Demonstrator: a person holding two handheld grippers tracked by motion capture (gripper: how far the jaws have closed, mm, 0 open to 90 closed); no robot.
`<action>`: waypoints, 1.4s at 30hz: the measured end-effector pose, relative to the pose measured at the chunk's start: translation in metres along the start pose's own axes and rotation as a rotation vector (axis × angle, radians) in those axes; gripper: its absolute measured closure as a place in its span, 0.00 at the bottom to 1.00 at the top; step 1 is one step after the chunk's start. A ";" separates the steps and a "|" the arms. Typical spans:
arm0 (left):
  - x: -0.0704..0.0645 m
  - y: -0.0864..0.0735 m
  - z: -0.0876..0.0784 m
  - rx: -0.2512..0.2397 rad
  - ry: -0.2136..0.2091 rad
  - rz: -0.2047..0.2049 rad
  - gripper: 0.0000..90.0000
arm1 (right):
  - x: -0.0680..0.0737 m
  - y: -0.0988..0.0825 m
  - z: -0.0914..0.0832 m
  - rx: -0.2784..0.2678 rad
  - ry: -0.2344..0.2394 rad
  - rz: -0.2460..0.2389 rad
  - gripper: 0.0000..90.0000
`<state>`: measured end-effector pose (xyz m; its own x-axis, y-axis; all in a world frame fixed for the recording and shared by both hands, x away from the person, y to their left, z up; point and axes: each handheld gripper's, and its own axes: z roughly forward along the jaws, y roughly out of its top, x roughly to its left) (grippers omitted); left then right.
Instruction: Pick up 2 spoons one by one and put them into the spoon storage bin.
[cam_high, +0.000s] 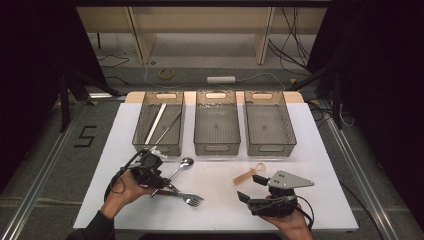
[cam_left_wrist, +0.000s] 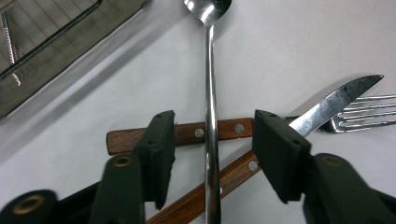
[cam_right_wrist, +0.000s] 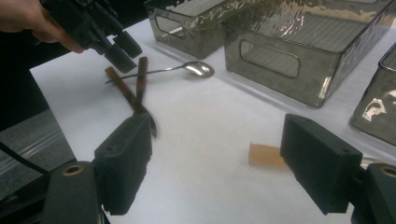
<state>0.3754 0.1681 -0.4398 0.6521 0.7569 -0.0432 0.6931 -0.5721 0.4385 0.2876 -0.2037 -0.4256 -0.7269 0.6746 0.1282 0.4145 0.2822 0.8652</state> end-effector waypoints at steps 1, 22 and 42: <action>-0.001 -0.001 0.002 0.007 -0.010 -0.002 0.59 | 0.001 0.000 -0.001 -0.001 -0.001 0.001 0.29; 0.006 -0.009 0.019 0.081 -0.018 -0.030 0.86 | 0.002 0.000 0.000 0.001 0.001 -0.006 0.30; 0.007 -0.011 0.019 0.065 -0.030 -0.022 0.92 | 0.002 0.000 -0.001 0.000 -0.002 -0.008 0.30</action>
<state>0.3783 0.1736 -0.4620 0.6448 0.7602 -0.0795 0.7253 -0.5757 0.3776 0.2862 -0.2030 -0.4247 -0.7293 0.6735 0.1203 0.4083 0.2874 0.8664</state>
